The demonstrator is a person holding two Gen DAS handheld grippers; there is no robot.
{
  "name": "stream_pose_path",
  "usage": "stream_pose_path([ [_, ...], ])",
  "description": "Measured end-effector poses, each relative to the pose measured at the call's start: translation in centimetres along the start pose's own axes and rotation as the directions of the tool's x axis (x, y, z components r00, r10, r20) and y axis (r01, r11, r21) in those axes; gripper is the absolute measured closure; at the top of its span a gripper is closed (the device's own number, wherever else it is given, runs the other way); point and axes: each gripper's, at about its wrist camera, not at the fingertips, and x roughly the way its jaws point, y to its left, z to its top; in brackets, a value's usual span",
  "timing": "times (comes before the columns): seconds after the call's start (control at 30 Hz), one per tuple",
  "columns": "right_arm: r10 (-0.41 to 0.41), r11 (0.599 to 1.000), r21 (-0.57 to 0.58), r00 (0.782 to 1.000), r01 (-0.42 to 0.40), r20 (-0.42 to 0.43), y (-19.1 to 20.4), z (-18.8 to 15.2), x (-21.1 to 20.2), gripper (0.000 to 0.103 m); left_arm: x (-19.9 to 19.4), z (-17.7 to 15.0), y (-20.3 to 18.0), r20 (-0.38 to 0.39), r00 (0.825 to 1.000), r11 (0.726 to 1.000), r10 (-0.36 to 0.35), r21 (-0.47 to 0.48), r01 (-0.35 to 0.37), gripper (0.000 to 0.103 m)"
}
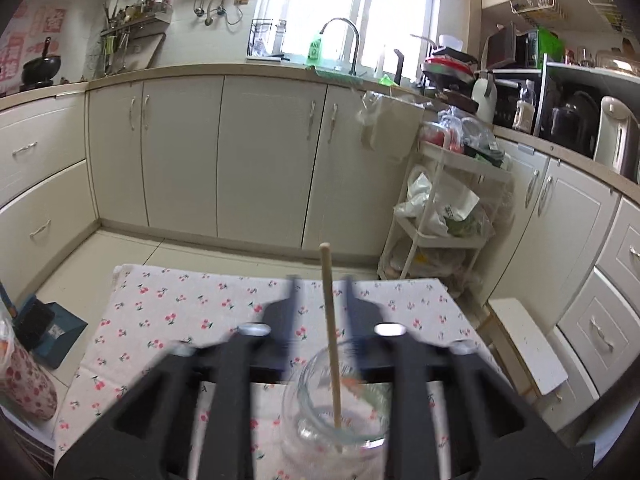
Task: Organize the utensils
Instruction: 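Open the left gripper to leave the stick in the jar and withdraw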
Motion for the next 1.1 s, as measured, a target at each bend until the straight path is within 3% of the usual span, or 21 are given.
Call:
stream_pose_path([
  [0.03, -0.014, 1.0, -0.01, 1.0, 0.014, -0.005, 0.2, 0.1, 0.0, 0.097, -0.5, 0.0, 0.1, 0.007, 1.0, 1.0, 0.009, 0.003, -0.009, 0.056],
  [0.2, -0.087, 0.994, -0.07, 0.996, 0.088, 0.013, 1.3, 0.0, 0.3, 0.094, -3.6, -0.3, 1.2, 0.008, 1.0, 1.0, 0.02, 0.004, -0.02, 0.042],
  [0.33, -0.156, 0.974, -0.156, 0.987, 0.162, 0.047, 2.8, -0.4, 0.6, 0.097, -5.9, -1.5, 3.6, -0.033, 0.999, 0.998, 0.043, -0.038, -0.044, 0.031],
  [0.47, -0.041, 0.999, -0.003, 0.998, 0.041, 0.038, 0.5, 0.1, -0.5, 0.097, -7.3, -3.6, 6.7, -0.094, 0.992, 0.992, 0.078, -0.093, -0.087, 0.027],
  [0.57, 0.068, 0.99, 0.113, 0.986, -0.085, 0.152, -1.0, 1.1, -4.2, 0.097, -7.6, -5.2, 8.8, -0.136, 0.986, 0.984, 0.097, -0.132, -0.115, 0.027],
  [0.67, 0.137, 0.972, 0.136, 0.93, -0.193, 0.342, -1.2, 3.1, -8.4, 0.097, -7.6, -7.4, 10.9, -0.176, 0.977, 0.973, 0.119, -0.176, -0.15, 0.027],
  [0.73, 0.141, 0.966, 0.124, 0.867, -0.225, 0.479, -0.8, 5.2, -10.7, 0.097, -7.4, -8.4, 11.7, -0.192, 0.974, 0.966, 0.124, -0.202, -0.163, 0.027],
  [0.8, 0.135, 0.966, 0.11, 0.819, -0.234, 0.557, -0.3, 7.2, -11.5, 0.097, -7.2, -9.2, 12.3, -0.196, 0.972, 0.958, 0.126, -0.232, -0.171, 0.027],
  [0.83, 0.123, 0.965, 0.111, 0.785, -0.237, 0.607, -0.1, 8.5, -11.6, 0.097, -7.2, -9.4, 12.4, -0.195, 0.973, 0.954, 0.127, -0.243, -0.173, 0.027],
  [0.97, 0.091, 0.957, 0.137, 0.714, -0.254, 0.694, 0.3, 12.6, -10.2, 0.097, -7.0, -10.1, 12.7, -0.186, 0.975, 0.946, 0.119, -0.277, -0.168, 0.027],
  [1.1, 0.054, 0.953, 0.166, 0.68, -0.254, 0.731, 0.1, 15.0, -8.8, 0.097, -6.4, -10.8, 13.2, -0.195, 0.975, 0.94, 0.106, -0.3, -0.162, 0.027],
])
